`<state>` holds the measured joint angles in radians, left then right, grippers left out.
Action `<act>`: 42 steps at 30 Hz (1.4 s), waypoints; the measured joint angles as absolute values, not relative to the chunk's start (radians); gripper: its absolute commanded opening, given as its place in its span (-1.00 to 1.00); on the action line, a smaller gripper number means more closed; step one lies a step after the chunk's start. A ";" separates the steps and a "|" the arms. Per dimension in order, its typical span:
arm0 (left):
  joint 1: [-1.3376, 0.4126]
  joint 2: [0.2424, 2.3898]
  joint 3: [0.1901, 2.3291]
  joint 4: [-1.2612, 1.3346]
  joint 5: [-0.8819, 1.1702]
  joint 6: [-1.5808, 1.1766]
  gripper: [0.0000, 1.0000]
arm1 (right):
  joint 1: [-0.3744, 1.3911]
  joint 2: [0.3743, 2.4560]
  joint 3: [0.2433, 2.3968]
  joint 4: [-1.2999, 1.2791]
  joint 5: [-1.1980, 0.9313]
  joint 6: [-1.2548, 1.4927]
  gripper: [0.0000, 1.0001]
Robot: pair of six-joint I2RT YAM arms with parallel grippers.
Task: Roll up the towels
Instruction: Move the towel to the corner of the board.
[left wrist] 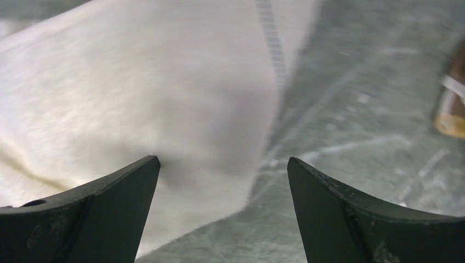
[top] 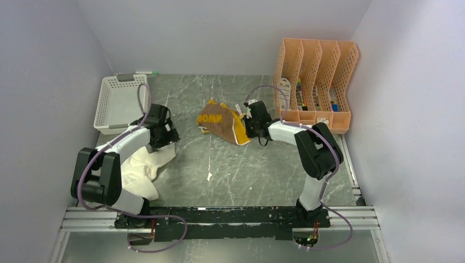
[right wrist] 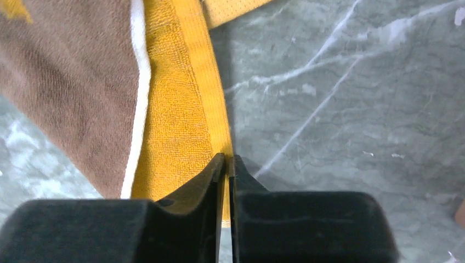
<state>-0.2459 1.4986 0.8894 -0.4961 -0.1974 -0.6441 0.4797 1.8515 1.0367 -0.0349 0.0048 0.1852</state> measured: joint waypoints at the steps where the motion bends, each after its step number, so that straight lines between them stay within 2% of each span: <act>1: -0.216 1.481 0.859 -0.497 -0.197 -0.677 0.98 | 0.480 1.838 1.018 -0.034 0.005 0.192 -1.00; 6: -0.146 1.446 0.752 -0.511 -0.214 -0.811 0.94 | 0.486 1.765 0.941 -0.044 0.013 0.205 -1.00; 13: -0.058 1.256 0.652 -0.635 -0.287 -0.974 0.94 | 0.486 1.595 0.941 -0.109 0.010 0.213 -1.00; 21: 0.112 1.227 0.689 -0.878 -0.476 -1.172 0.94 | 0.486 1.485 1.167 -0.121 -0.004 0.220 -1.00; 29: 0.450 1.254 0.790 -0.884 -0.501 -1.168 0.94 | 0.486 1.545 1.522 -0.212 -0.046 0.191 -1.00; 30: 0.468 1.259 0.817 -0.889 -0.499 -1.158 0.88 | 0.486 1.565 1.593 -0.227 -0.064 0.186 -1.00; 31: 0.480 1.255 0.852 -0.882 -0.477 -1.139 0.79 | 0.486 1.584 1.660 -0.237 -0.086 0.183 -1.00; 32: 0.485 1.235 0.882 -0.852 -0.430 -1.096 0.96 | 0.486 1.603 1.732 -0.243 -0.118 0.181 -1.00; 36: 0.462 1.055 0.871 -0.518 -0.047 -0.969 0.99 | 0.491 1.626 1.888 -0.247 -0.258 0.191 -1.00; 39: 0.285 0.971 0.846 -0.220 0.187 -0.911 0.99 | 0.506 1.630 1.917 -0.217 -0.382 0.258 -1.00; 42: 0.044 1.013 0.895 -0.063 0.311 -0.789 0.99 | 0.516 1.627 1.868 -0.112 -0.473 0.403 -1.00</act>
<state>0.0437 1.0130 0.8948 -0.0631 0.3115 -0.7891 0.5156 1.6268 1.8675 -0.1123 -0.4732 0.4026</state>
